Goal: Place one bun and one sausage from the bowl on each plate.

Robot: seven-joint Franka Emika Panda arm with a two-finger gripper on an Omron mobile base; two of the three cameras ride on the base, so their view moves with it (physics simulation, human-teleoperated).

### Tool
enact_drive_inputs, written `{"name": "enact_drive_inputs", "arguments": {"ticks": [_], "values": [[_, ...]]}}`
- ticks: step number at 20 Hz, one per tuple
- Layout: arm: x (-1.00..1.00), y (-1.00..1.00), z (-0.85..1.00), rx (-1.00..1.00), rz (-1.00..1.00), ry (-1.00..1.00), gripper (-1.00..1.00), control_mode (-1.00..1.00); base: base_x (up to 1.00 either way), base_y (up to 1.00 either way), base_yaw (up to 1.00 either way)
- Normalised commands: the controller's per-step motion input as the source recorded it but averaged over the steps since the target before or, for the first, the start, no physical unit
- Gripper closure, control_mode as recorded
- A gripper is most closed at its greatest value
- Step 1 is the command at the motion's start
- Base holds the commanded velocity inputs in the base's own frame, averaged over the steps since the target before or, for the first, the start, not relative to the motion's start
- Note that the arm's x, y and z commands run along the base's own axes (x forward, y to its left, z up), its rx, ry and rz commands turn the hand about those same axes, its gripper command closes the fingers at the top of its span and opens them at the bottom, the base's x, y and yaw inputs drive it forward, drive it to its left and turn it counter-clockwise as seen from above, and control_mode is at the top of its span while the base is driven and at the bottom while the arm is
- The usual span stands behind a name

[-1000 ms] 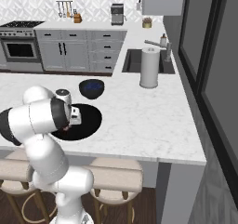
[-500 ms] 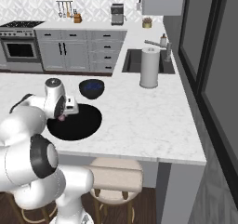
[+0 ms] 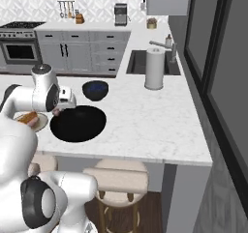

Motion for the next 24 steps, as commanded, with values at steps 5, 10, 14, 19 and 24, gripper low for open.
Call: {"name": "enact_drive_inputs", "arguments": {"ticks": [5, 10, 14, 19, 24], "values": [[0.0, 0.0, 0.0, 0.0, 0.0, 0.0, 1.0, 1.0, -1.0, 0.2, -0.09], [0.0, 0.0, 0.0, 0.0, 0.0, 0.0, 1.0, 1.0, -0.48, 1.0, -0.04], [0.0, 0.0, 0.0, 0.0, 0.0, 0.0, 1.0, 1.0, 0.0, 1.0, 0.0], [0.0, 0.0, 0.0, 0.0, 0.0, 0.0, 1.0, 1.0, 0.01, 1.0, 0.0], [0.0, 0.0, 0.0, 0.0, 0.0, 0.0, 1.0, 1.0, 0.33, 1.0, 0.0]]}}
